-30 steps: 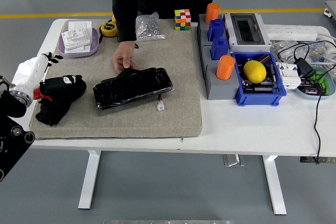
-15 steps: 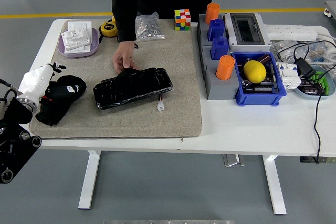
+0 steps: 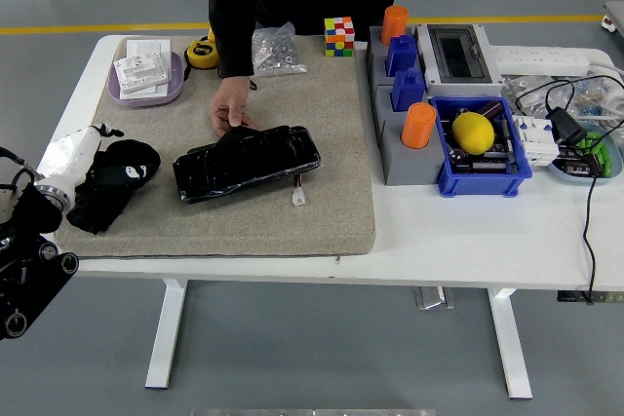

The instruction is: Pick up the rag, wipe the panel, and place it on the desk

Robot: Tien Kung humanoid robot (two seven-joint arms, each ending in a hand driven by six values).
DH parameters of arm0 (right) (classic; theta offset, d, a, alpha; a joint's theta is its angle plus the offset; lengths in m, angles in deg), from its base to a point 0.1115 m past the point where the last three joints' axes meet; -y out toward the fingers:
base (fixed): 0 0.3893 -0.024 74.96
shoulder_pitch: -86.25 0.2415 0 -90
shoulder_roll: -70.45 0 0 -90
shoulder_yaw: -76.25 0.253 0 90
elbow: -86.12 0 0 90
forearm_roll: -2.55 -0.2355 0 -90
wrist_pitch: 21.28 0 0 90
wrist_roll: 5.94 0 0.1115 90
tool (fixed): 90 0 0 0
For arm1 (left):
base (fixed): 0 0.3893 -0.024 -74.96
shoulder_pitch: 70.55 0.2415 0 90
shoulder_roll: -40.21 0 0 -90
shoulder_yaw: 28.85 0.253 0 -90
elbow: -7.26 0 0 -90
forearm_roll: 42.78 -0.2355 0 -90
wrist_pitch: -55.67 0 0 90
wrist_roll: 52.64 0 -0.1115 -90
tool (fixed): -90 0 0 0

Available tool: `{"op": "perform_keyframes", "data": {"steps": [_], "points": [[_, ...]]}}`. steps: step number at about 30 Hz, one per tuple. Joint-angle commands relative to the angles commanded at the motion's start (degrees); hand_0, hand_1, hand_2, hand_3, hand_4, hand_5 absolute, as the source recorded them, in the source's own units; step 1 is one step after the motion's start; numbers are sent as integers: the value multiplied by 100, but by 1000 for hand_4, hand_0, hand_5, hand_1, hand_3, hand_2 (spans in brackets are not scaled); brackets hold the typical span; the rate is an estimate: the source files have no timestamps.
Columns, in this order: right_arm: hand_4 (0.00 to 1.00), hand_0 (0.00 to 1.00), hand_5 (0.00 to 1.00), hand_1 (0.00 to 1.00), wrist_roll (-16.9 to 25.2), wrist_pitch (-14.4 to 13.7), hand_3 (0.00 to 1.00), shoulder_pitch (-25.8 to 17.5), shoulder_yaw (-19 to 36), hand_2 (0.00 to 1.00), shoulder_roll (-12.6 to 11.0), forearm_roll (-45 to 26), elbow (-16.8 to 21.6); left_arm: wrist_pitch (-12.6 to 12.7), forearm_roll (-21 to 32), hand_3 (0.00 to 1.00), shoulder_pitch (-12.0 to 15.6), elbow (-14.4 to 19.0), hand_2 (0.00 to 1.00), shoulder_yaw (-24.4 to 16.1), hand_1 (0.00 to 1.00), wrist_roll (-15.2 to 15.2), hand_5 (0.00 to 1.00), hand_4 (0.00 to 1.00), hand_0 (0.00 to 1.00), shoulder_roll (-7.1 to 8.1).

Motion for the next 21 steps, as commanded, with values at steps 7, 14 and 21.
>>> {"op": "perform_keyframes", "data": {"steps": [7, 14, 21], "points": [[998, 687, 678, 460, 15, -21, 615, 9, -4, 644, 1, 4, 36, 58, -23, 799, -31, -197, 850, 89, 827, -14, 610, 998, 668, -44], [998, 687, 679, 462, 30, -52, 615, 17, 26, 644, -9, -11, 56, 104, -18, 799, -73, -211, 842, 131, 820, -12, 612, 998, 661, -84], [998, 687, 678, 462, 67, -115, 616, 19, 165, 645, 8, 27, 109, 138, -67, 757, -97, -274, 802, 164, 756, 33, 371, 867, 532, -97]]}}
